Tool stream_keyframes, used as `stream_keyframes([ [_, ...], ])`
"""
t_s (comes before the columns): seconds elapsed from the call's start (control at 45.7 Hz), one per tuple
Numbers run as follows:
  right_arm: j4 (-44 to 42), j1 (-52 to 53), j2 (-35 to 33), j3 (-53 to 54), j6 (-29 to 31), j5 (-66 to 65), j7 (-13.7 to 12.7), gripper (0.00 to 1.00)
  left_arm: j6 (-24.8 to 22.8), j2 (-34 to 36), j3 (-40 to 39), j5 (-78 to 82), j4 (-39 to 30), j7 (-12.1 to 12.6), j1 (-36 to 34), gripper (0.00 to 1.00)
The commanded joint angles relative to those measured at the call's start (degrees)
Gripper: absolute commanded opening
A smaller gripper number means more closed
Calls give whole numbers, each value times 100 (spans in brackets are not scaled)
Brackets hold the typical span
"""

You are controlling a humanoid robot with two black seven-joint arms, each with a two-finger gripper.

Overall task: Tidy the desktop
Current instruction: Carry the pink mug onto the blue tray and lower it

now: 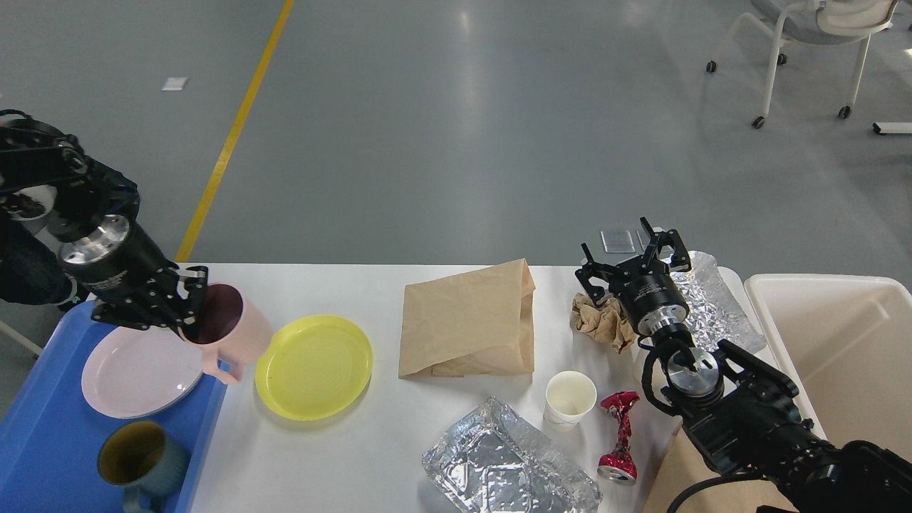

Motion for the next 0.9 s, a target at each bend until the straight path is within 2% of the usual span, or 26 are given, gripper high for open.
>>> stream_keyframes([
  [0.0,0,0,0,0,0,0,0,100,0,409,267,11,173,-7,-26,0],
  [0.285,0,0,0,0,0,0,0,100,0,1147,1059,11,867,-15,158,0],
  [0.591,0,0,0,0,0,0,0,100,0,1657,1068,11,1210,-15,1160,0],
  [0.876,0,0,0,0,0,0,0,100,0,1614,962,2,1817,-24,1872,0],
])
